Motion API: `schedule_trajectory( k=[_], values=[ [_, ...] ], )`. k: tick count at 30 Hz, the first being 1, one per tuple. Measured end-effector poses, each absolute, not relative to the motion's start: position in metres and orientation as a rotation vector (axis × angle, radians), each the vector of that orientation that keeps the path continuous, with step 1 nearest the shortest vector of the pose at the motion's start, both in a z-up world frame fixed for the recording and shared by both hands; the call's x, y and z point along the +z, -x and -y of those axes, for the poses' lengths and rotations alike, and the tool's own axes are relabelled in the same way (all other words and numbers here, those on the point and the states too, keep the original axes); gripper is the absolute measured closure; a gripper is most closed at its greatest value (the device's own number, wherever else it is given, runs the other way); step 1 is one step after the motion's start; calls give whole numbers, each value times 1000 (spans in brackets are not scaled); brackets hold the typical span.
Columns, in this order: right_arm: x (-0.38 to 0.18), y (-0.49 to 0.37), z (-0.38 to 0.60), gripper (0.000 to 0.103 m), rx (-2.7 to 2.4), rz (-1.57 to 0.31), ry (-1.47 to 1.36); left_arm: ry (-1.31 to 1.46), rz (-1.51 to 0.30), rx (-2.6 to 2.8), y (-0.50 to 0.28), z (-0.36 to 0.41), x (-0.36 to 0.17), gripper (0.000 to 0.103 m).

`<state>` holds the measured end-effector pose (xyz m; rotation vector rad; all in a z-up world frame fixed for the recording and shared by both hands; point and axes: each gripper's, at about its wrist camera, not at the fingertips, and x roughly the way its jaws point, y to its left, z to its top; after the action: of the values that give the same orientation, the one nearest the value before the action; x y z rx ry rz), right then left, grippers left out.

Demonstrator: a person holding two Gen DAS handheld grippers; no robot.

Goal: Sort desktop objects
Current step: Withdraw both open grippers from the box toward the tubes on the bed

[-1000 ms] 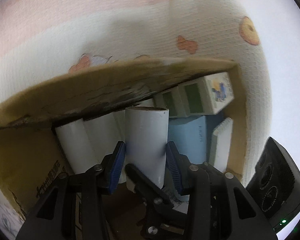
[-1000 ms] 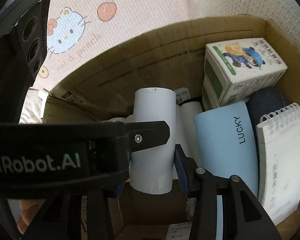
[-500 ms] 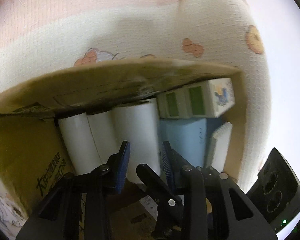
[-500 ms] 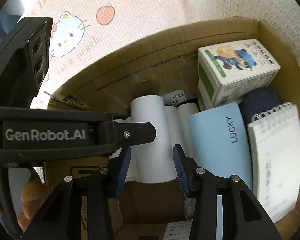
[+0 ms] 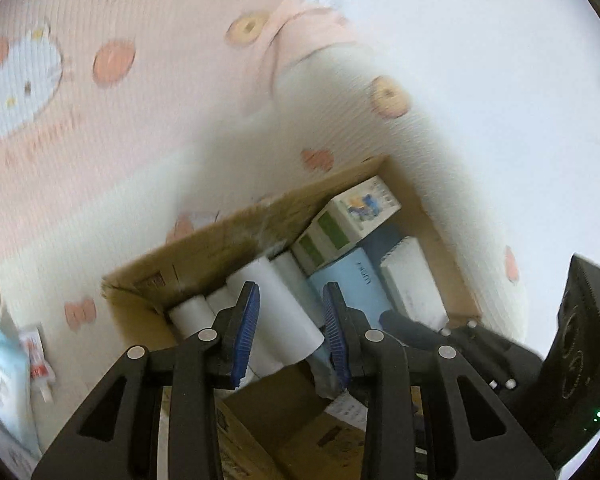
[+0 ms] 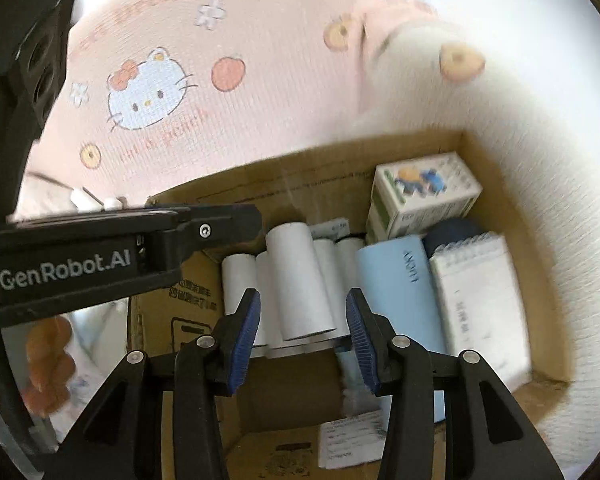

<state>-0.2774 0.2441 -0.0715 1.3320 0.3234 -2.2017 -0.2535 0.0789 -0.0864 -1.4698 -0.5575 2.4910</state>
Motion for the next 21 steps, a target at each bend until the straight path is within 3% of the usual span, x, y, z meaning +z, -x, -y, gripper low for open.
schedule_trajectory(
  k=[5, 7, 13, 16, 21],
  values=[
    [-49, 247, -221, 61, -2268, -567, -1025, 1181, 425, 2640, 205, -67, -67, 64],
    [-45, 228, -214, 61, -2276, -598, -927, 1110, 366, 2692, 183, -59, -56, 55],
    [-41, 194, -205, 59, -2351, -600, -791, 921, 174, 2752, 130, -39, -47, 50],
    [-44, 196, -196, 58, -2351, -553, -818, 935, 36, 2800, 109, -30, -50, 47],
    [-38, 188, -191, 57, -2341, -420, -857, 1021, -1, 2840, 85, -6, -57, 44]
  ],
)
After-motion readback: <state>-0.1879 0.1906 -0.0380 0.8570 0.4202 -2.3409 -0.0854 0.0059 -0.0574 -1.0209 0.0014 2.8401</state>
